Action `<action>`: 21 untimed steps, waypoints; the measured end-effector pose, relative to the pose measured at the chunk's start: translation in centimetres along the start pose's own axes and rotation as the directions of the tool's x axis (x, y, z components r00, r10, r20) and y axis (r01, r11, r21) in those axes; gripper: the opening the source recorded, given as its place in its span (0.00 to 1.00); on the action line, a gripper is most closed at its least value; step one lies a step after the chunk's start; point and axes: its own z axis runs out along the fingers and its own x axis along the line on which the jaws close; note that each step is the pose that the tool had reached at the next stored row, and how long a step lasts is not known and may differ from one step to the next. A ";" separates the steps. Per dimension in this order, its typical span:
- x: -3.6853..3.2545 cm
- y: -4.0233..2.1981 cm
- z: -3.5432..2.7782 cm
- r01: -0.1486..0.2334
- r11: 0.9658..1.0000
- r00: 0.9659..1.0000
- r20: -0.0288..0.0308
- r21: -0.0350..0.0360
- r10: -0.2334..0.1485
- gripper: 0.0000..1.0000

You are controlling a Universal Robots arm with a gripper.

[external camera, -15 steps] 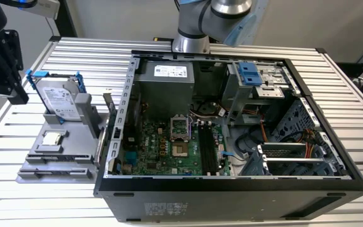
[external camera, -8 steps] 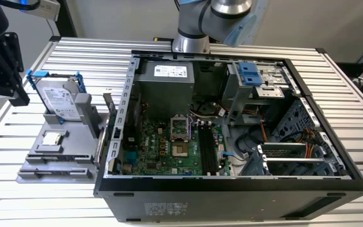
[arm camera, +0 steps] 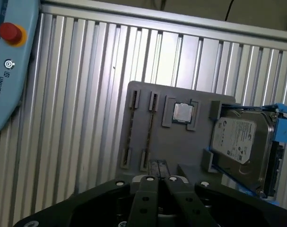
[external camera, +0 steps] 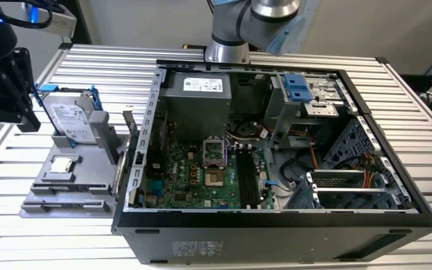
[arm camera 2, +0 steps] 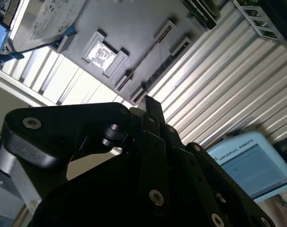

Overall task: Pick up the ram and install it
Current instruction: 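Pick up the ram and move it above insertion slot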

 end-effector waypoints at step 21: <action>0.02 -0.03 0.71 -0.015 1.000 1.000 0.001 0.000 0.015 0.00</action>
